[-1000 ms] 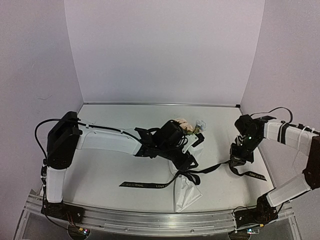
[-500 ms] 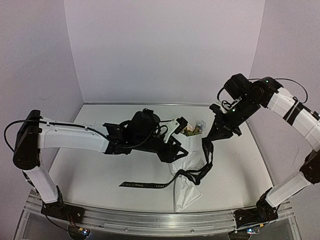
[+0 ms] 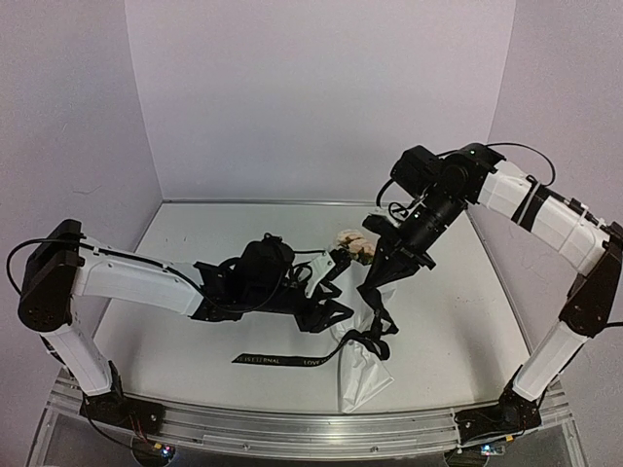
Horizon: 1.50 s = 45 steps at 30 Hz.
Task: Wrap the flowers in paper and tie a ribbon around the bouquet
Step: Cross the half-tied ribbon over the folded bouquet.
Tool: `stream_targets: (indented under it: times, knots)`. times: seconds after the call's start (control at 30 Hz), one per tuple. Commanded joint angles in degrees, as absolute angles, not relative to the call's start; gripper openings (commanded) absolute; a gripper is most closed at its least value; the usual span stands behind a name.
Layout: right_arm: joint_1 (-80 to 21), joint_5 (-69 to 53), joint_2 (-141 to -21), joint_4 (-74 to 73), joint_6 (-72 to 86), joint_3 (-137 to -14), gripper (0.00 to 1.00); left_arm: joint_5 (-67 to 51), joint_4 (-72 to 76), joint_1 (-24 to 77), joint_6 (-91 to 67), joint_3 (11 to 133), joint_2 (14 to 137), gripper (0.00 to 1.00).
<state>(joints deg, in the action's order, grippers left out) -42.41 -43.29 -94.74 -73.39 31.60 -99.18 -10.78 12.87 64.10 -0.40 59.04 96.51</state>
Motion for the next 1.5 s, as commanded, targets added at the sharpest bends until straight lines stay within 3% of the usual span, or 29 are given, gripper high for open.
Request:
stream_targets:
  times: [0.0, 0.6, 0.83, 0.93, 1.13, 1.27, 1.47]
  knots:
    - [-42.88, -45.14, -94.72, -75.10, 30.78, -100.88, 0.00, -12.92, 26.25, 64.21, 3.36, 56.96, 96.27, 0.59]
    - [-42.98, -45.67, -94.41, -78.46, 28.22, -99.99, 0.00, -17.44, 32.58, 64.95, 1.26, 61.89, 104.11, 0.54]
    - [-42.98, -45.42, -93.89, -79.97, 27.15, -99.34, 0.00, -17.02, 35.38, 65.03, 0.45, 63.66, 106.43, 0.48]
    - [-42.98, -45.06, -93.60, -80.58, 26.73, -99.24, 0.00, -17.53, 35.24, 65.10, 0.52, 65.08, 107.79, 0.40]
    - [-42.92, -40.27, -91.31, -87.71, 21.95, -98.63, 0.00, -13.40, 34.94, 65.22, -1.53, 65.98, 108.48, 0.07]
    - [-42.82, -33.88, -88.50, -96.36, 16.91, -98.62, 0.00, -8.72, 34.68, 65.65, -1.06, 64.46, 107.02, 0.01]
    - [-42.91, -25.64, -86.06, -108.47, 10.91, -98.83, 0.00, -3.00, 32.24, 67.07, -0.09, 61.30, 104.00, 0.00]
